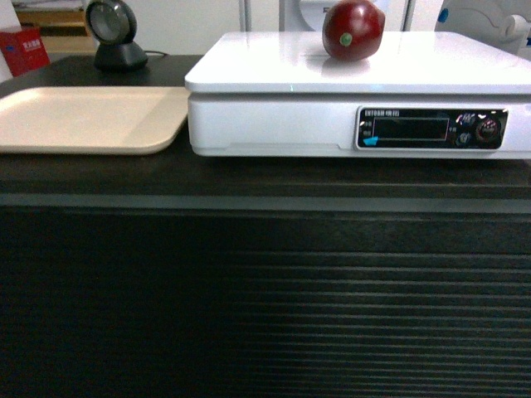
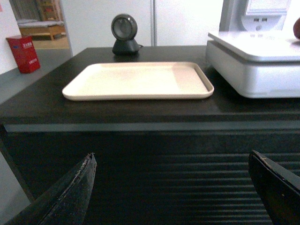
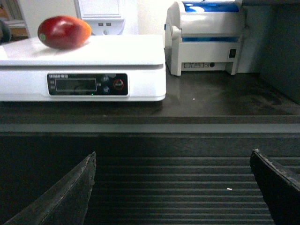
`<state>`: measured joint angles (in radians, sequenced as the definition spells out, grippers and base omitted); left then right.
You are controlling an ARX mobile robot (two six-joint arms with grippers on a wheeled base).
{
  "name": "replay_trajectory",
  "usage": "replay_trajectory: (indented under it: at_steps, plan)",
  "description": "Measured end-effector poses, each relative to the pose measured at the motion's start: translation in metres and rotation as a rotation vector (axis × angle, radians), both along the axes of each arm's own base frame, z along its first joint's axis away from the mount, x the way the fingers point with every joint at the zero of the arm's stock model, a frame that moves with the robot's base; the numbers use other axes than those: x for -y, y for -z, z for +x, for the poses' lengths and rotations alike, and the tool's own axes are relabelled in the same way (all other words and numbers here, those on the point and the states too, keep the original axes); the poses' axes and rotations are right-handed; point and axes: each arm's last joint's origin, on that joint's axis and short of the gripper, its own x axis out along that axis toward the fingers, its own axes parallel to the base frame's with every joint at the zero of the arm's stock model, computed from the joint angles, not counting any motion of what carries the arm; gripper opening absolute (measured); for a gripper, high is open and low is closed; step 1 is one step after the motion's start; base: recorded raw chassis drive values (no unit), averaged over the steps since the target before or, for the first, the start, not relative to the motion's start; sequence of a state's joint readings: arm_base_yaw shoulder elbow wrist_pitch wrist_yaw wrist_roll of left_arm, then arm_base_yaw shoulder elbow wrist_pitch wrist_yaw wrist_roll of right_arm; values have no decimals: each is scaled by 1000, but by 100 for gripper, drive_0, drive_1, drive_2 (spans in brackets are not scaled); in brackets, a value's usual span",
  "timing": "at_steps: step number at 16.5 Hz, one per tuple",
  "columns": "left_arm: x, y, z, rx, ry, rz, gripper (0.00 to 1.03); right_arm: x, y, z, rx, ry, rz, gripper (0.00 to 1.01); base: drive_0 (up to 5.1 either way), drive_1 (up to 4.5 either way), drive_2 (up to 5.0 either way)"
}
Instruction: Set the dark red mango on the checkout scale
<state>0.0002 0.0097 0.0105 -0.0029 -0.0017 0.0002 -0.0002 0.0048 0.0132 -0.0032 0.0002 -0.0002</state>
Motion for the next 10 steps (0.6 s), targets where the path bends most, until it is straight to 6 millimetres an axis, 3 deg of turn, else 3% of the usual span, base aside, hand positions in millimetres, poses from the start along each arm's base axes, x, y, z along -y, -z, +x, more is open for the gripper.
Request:
replay_trajectory:
  at_steps: [10]
  plan:
    - [0, 0, 0, -1, 1, 0, 98, 0, 0, 0, 0, -1, -1, 98, 0, 0, 0]
